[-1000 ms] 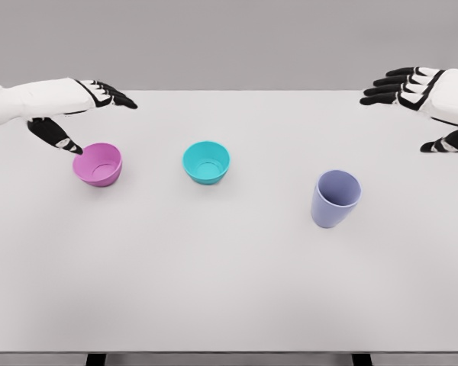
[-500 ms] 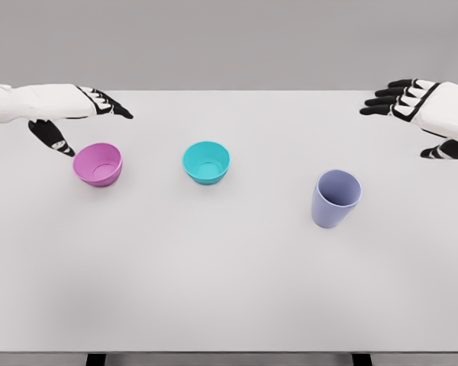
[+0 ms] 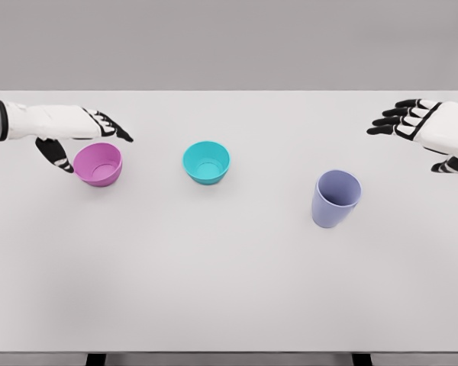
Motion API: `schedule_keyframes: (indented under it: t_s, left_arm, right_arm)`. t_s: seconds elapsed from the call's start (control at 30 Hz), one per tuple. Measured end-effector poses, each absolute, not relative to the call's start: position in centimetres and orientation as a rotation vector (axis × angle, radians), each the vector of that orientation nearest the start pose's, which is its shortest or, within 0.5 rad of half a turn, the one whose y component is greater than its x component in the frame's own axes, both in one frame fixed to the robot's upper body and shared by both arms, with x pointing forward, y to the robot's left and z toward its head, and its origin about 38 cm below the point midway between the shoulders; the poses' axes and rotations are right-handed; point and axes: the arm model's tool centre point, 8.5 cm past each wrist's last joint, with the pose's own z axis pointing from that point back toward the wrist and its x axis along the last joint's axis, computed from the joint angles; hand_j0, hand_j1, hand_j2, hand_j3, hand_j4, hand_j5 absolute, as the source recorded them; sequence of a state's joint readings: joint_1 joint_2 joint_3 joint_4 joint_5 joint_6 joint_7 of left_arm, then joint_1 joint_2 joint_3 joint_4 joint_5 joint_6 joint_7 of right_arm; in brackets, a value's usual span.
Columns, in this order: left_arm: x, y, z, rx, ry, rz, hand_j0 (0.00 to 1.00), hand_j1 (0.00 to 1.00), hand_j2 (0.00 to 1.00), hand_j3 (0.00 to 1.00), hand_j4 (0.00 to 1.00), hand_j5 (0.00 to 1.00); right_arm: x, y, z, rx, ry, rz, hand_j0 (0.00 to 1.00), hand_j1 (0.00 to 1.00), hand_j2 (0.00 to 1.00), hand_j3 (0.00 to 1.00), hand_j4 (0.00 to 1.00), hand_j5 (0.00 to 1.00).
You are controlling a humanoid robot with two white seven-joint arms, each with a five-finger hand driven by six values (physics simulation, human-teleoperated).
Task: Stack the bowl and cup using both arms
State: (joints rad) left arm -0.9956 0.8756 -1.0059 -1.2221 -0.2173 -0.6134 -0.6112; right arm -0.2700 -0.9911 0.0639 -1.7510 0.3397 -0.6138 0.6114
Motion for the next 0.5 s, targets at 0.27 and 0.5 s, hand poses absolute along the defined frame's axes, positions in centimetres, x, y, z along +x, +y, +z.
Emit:
schedule_keyframes:
  t_s: [0.27, 0.5]
  left_arm:
    - [47.3, 33.2, 22.7, 0.332, -1.120, -2.179, 1.00, 1.00, 1.00, 1.00, 1.00, 1.00]
    - [47.5, 33.1, 22.0, 0.329, -1.096, -2.186, 1.00, 1.00, 1.00, 1.00, 1.00, 1.00]
  right_arm:
    - [36.4, -36.8, 29.3, -0.650, -1.440, 2.068, 1.00, 1.00, 1.00, 1.00, 1.00, 1.00]
    - [36.5, -36.6, 29.1, -0.646, -1.444, 2.068, 1.00, 1.00, 1.00, 1.00, 1.00, 1.00]
